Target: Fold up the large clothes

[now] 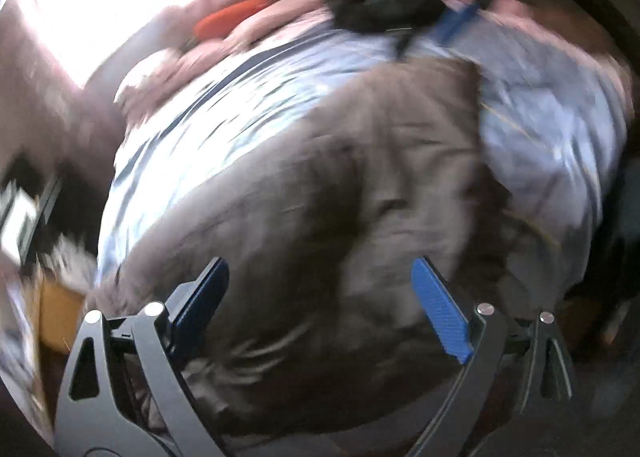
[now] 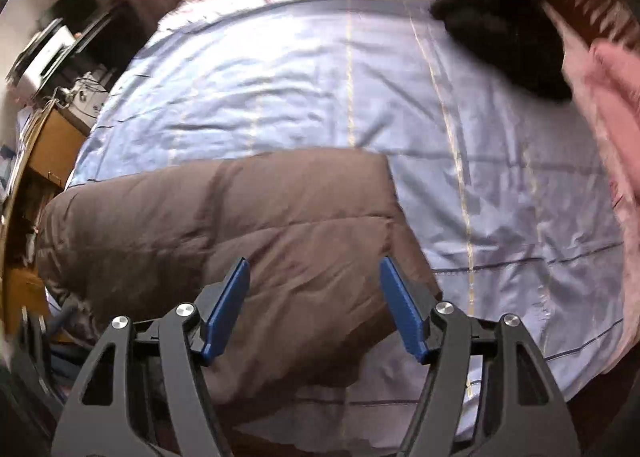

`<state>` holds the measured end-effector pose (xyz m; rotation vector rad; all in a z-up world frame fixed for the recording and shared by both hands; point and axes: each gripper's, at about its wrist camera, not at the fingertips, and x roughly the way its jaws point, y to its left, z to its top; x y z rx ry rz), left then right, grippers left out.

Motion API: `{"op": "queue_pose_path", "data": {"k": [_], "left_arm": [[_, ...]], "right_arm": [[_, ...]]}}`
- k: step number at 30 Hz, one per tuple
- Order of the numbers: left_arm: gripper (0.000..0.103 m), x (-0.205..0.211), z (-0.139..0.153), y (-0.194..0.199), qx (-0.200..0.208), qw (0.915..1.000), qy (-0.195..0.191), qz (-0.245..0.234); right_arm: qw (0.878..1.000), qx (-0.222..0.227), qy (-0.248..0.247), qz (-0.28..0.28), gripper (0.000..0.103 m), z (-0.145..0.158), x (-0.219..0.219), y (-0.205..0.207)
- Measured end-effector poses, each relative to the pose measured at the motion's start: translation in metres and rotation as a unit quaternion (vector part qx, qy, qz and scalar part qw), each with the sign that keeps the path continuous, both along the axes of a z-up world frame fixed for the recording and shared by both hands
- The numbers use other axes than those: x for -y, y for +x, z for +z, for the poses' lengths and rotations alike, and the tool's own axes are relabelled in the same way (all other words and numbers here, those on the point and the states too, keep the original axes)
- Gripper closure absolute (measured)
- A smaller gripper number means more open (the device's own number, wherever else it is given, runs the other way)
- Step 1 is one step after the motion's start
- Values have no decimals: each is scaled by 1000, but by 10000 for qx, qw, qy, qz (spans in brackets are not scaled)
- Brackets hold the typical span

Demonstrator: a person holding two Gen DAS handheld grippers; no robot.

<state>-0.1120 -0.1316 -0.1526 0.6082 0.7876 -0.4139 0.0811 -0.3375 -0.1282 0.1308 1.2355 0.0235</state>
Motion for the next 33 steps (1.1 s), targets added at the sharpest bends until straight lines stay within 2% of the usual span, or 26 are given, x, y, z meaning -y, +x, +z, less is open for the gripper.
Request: {"op": "queue_pose_path", "data": {"k": [1, 3, 5, 7, 8, 9, 11, 12, 13, 14, 15, 16, 17, 18, 19, 20, 21, 23, 24, 25, 26, 27, 28, 29, 31, 33], "left_arm": [[10, 14, -6, -5, 55, 9997, 215, -94], [10, 32, -18, -13, 454, 9969, 630, -83], [7, 35, -24, -17, 689, 9951, 716, -7], [2, 27, -34, -5, 487, 9965, 660, 177], [2, 18, -37, 12, 109, 9982, 449, 374], [2, 7, -36, 29, -373, 9977, 50, 556], [2, -20, -22, 56, -1047, 9848, -953, 1003], [2, -27, -11, 66, -1167, 9781, -1304, 1123], [2, -30, -3, 73, -1200, 9751, -1447, 1180], [2, -30, 2, 80, -1208, 9745, -1472, 1187], [2, -25, 6, 88, -1238, 9756, -1409, 1142], [2, -21, 6, 92, -1263, 9763, -1360, 1109], [2, -18, 6, 97, -1285, 9772, -1284, 1099], [2, -16, 8, 101, -1281, 9776, -1228, 1127], [2, -16, 10, 103, -1265, 9776, -1226, 1152], [2, -15, 12, 105, -1237, 9769, -1296, 1166], [2, -17, 14, 106, -1213, 9760, -1346, 1206], [2, -32, 18, 109, -1192, 9738, -1371, 1366], [2, -45, 16, 114, -1211, 9726, -1337, 1468], [2, -50, 10, 116, -1265, 9708, -1248, 1610], [2, -55, 5, 117, -1310, 9699, -1160, 1693], [2, -58, -1, 117, -1303, 9707, -999, 1755], [2, -59, -7, 116, -1256, 9724, -830, 1784], [2, -59, -12, 113, -1205, 9740, -722, 1776], [2, -63, -12, 111, -1197, 9722, -777, 1855], [2, -72, -11, 111, -1336, 9650, -1019, 2013]], "right_arm": [[9999, -97, -47, -126, 35, -9, 8, 4], [9982, -386, 20, -467, 35, -29, 25, 8], [9907, -745, 694, -903, 29, -41, 39, -1], [9863, -774, 1029, -1032, 23, -34, 41, -18], [9859, -683, 1128, -1028, 18, -26, 39, -30], [9834, -498, 1344, -1110, 16, -18, 39, -51], [9712, -206, 1844, -1492, 15, -19, 46, -85], [9592, -61, 2220, -1750, 15, -25, 51, -104], [9336, 94, 2870, -2142, 15, -42, 60, -130], [9100, 57, 3292, -2520, 15, -60, 65, -147], [8790, -231, 3716, -2979, 15, -92, 67, -166], [8603, -482, 3930, -3211, 16, -113, 64, -175], [8427, -733, 4140, -3364, 26, -134, 57, -182], [8324, -884, 4310, -3368, 34, -145, 50, -183], [8216, -1078, 4600, -3190, 36, -158, 35, -181], [8189, -1153, 4735, -3030, 38, -161, 23, -178], [8218, -1183, 4792, -2849, 38, -162, 10, -174], [8362, -1138, 4726, -2539, 38, -161, -14, -166], [8371, -1102, 4759, -2461, 38, -161, -23, -163], [8380, -1024, 4792, -2400, 50, -159, -28, -161], [8444, -873, 4770, -2277, 64, -154, -31, -156], [8583, -672, 4647, -2068, 74, -144, -34, -151], [8816, -396, 4350, -1788, 77, -128, -37, -144], [8965, -173, 4138, -1573, 80, -115, -41, -138], [9081, 128, 3963, -1351, 81, -99, -48, -126], [9209, 402, 3691, -1184, 81, -87, -55, -111]]}}
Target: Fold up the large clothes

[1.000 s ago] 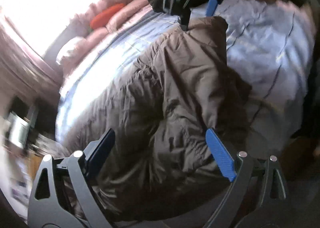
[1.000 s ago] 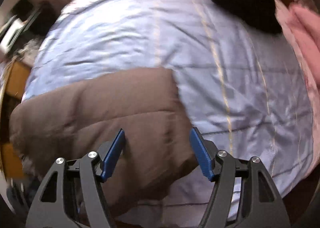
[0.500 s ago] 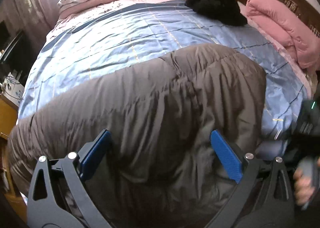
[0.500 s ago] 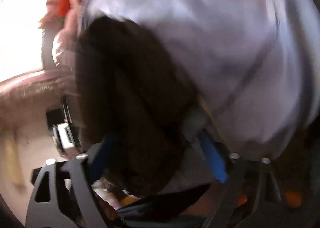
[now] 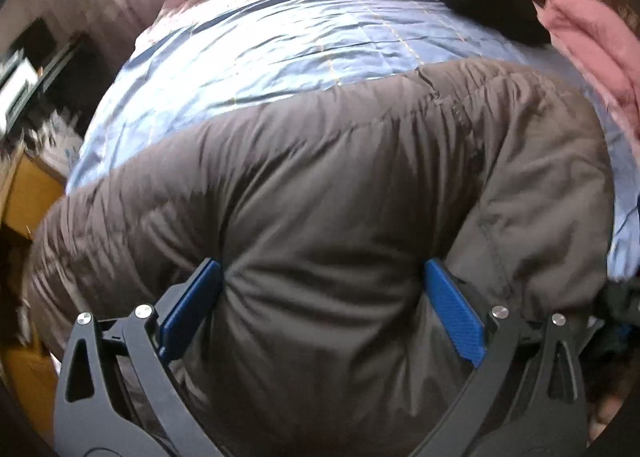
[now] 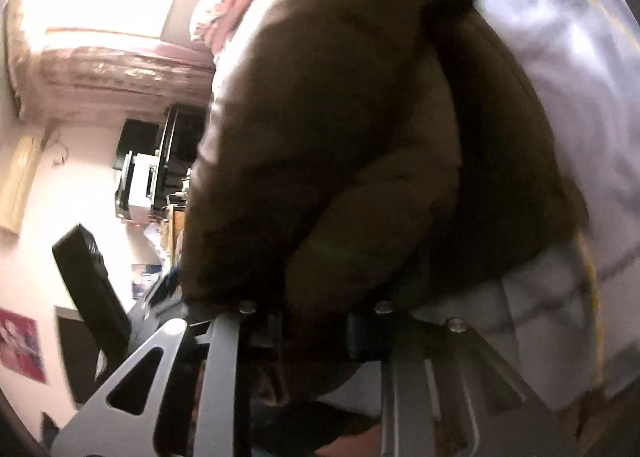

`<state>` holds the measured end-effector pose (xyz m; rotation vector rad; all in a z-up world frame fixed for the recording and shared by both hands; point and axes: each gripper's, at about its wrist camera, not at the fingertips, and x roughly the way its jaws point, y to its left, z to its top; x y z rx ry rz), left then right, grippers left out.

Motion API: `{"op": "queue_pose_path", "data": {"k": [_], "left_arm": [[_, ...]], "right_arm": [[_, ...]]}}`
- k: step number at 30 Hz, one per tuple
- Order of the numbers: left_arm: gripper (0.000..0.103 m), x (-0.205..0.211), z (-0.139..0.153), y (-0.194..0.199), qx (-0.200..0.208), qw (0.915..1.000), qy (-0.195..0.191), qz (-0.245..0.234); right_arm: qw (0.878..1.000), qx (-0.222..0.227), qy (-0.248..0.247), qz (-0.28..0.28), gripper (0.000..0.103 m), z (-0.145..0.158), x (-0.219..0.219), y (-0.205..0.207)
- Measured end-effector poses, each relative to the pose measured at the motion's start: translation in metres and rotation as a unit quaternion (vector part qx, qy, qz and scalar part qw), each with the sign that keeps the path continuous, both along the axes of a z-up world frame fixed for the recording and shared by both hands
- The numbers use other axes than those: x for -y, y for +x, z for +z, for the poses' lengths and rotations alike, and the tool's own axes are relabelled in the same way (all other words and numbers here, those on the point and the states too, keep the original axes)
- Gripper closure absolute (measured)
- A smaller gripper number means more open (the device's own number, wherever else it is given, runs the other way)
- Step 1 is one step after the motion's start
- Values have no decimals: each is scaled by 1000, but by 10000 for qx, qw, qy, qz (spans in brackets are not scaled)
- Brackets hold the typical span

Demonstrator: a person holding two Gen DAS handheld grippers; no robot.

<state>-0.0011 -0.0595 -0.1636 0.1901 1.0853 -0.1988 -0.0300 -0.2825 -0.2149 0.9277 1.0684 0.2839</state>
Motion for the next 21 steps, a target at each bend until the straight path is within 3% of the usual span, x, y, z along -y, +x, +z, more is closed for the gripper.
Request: {"op": "queue_pose_path", "data": {"k": [4, 6, 8, 10, 12, 13, 14, 16, 18, 20, 21], "left_arm": [[2, -33, 0, 5, -261, 9962, -648, 512], [2, -46, -4, 8, -323, 9939, -795, 689], [2, -47, -10, 10, -349, 9944, -706, 710], [2, -37, -18, 8, -325, 9969, -443, 555], [2, -20, -27, 0, -228, 9991, -47, 363], [2, -16, -29, -3, -190, 9993, 37, 327], [2, -12, -31, -6, -169, 9993, 111, 310], [2, -12, -33, -9, -208, 9992, 129, 302], [2, -16, -32, -11, -244, 9992, 14, 324], [2, -18, -29, -13, -251, 9991, -39, 331], [2, -20, -29, -12, -247, 9992, -45, 327]], "right_arm": [[9905, 772, -1011, 516, 81, 44, -27, 31], [9740, 1316, -1583, 944, 82, 64, -47, 47], [9734, 1396, -1472, 1065, 82, 55, -45, 63], [9841, 964, -1227, 846, 81, 21, -26, 76], [9974, 169, -542, 453, 76, -28, -1, 79], [9997, -135, 167, 144, 75, -50, 15, 75], [9961, -373, 783, -139, 73, -63, 27, 70], [9866, -804, 1361, -409, 62, -68, 40, 59], [9814, -1085, 1391, -761, 45, -53, 56, 40], [9826, -1040, 699, -1373, 40, -23, 78, 20], [9818, -507, 26, -1832, 40, 12, 92, 8]]}}
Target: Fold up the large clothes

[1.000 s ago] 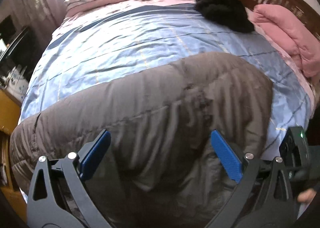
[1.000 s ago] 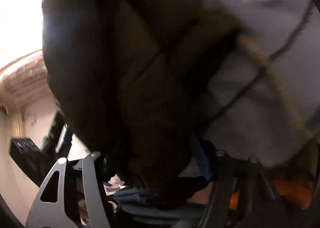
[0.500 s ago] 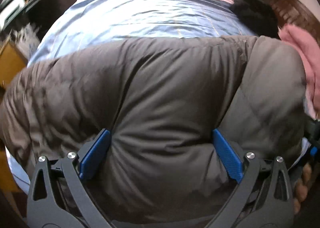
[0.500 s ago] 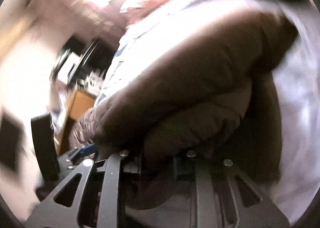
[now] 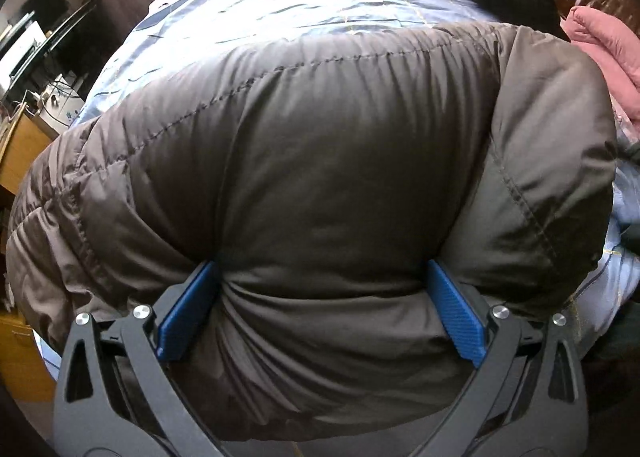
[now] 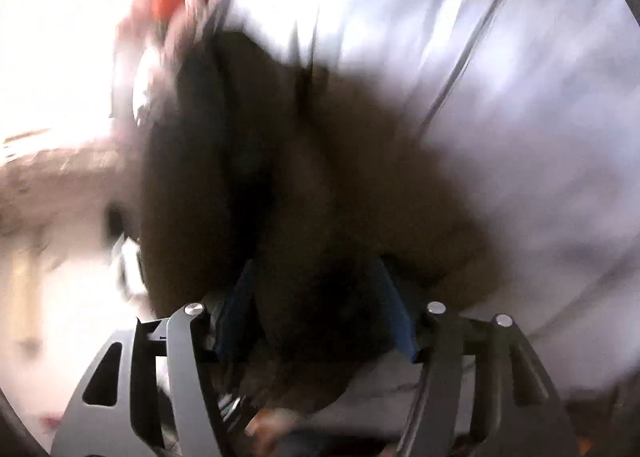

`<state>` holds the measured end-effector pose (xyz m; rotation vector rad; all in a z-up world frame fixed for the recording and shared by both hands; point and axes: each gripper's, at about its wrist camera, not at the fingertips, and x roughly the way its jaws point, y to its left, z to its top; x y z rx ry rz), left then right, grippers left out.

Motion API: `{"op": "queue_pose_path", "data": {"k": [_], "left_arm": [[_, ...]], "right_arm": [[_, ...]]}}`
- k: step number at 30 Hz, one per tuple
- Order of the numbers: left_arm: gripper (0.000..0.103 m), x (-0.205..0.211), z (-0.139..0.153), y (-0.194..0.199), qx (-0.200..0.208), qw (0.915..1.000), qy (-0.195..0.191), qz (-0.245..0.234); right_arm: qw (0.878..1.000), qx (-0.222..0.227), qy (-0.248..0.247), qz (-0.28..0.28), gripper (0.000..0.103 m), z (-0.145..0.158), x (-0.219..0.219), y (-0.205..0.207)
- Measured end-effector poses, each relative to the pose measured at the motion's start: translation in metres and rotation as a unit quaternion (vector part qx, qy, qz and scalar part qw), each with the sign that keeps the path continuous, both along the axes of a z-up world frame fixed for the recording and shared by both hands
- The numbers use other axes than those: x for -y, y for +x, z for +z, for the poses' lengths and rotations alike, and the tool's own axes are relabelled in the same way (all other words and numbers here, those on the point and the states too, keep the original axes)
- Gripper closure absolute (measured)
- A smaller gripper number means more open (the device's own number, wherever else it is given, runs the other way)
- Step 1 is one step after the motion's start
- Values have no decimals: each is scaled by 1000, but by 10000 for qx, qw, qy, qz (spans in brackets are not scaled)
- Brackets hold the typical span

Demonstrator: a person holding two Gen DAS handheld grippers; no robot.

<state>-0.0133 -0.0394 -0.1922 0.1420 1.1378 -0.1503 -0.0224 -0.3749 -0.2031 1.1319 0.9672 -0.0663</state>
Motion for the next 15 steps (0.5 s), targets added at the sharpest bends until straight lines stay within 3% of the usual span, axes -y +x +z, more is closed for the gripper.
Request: {"op": "queue_pose_path", "data": {"k": [2, 4, 5, 7, 9, 10, 12, 15], "left_arm": [[2, 0, 1, -3, 18, 10000, 13, -7], [2, 2, 0, -4, 25, 10000, 51, -20], [2, 3, -1, -6, 39, 10000, 72, -29], [2, 3, -1, -8, 64, 9999, 90, -56], [2, 3, -2, -13, 82, 9999, 98, -105], [2, 2, -3, -14, 71, 9999, 91, -128], [2, -2, -2, -15, 14, 9999, 13, -144], [2, -15, 1, -17, -192, 9994, -263, -107]], "right_arm": [[9904, 916, -1013, -220, 40, 51, 2, -9], [9727, 1852, -1382, 226, 40, 90, -20, -4], [9651, 2107, -1421, 636, 41, 102, -39, 2], [9492, 2188, -1804, 1364, 47, 110, -81, 12], [9268, 2063, -2341, 2091, 55, 105, -119, 11], [9127, 1717, -2738, 2502, 61, 93, -144, 17], [8995, 915, -3154, 2883, 62, 64, -160, 13], [8926, 93, -3450, 2902, 67, 17, -158, -1]]}}
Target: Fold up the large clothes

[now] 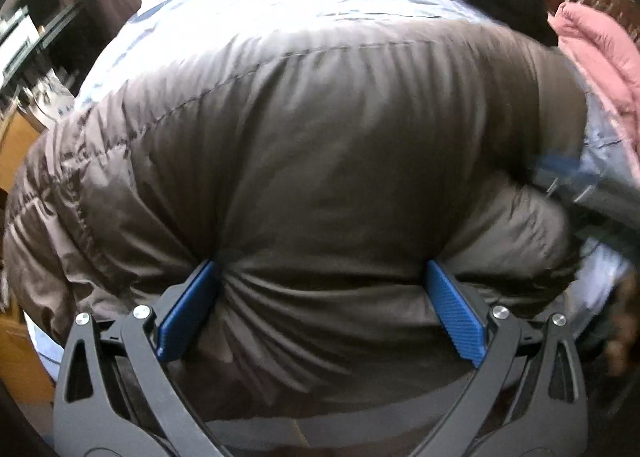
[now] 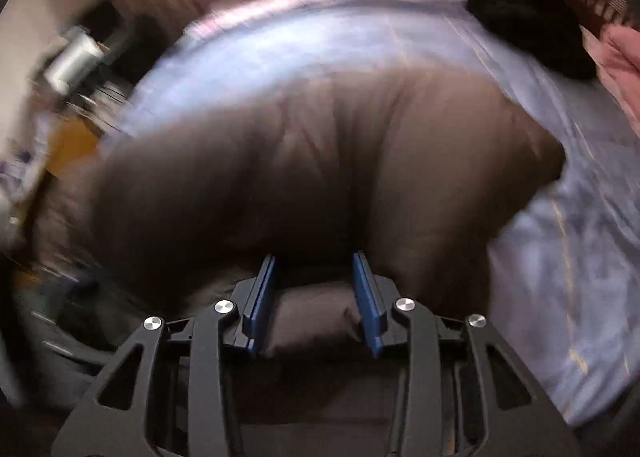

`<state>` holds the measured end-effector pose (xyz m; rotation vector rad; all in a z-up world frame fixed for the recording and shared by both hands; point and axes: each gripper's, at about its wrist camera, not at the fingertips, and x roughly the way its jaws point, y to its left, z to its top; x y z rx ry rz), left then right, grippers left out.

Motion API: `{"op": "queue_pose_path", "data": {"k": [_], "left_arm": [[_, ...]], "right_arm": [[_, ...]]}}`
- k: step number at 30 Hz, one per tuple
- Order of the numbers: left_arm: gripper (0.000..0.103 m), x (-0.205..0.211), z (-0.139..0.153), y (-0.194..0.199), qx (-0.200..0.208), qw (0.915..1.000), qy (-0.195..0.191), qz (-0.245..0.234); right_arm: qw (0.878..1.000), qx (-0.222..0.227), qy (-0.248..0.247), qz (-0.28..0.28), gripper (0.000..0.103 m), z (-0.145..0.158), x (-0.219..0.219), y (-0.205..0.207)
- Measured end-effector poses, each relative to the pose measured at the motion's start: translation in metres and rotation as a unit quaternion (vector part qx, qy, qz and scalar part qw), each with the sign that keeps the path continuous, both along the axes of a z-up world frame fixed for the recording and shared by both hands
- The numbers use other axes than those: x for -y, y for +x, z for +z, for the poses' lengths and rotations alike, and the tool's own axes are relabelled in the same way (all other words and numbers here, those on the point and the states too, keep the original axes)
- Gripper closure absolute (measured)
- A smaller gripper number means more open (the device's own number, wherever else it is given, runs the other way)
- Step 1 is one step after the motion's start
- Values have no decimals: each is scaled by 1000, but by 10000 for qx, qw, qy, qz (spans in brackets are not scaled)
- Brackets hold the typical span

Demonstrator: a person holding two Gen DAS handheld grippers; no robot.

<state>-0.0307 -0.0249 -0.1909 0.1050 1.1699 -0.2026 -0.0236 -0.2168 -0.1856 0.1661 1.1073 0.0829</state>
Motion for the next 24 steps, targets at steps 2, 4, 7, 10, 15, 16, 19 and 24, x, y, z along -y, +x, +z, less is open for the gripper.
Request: {"op": "queue_pose_path", "data": {"k": [2, 4, 7, 10, 15, 16, 19, 24], "left_arm": [[2, -9, 6, -6, -19, 9999, 36, 129], [2, -21, 18, -17, 259, 9992, 108, 295], [2, -43, 36, -27, 893, 9920, 478, 748], [2, -77, 34, -16, 1038, 9742, 1206, 1598], [2, -135, -30, 3, -533, 9678, 23, 2458], [2, -136, -31, 2, -534, 9686, 47, 2426], [2, -130, -31, 2, -412, 9716, 242, 2316], [2, -125, -37, 4, -422, 9726, 326, 2264]], "right_arm": [[9998, -137, -145, -7, 68, -9, -4, -8], [9992, -182, -359, 33, 68, -18, -12, -12], [9984, -274, -485, 22, 68, -22, -17, -9], [9985, -253, -477, -94, 68, -12, -11, -5], [9966, 734, -381, 2, 68, 32, -29, -20], [9953, 943, -162, 148, 68, 38, -35, -24], [9886, 1445, 107, 415, 68, 51, -51, -30], [9974, 562, -282, 365, 64, 9, -64, -13]]}}
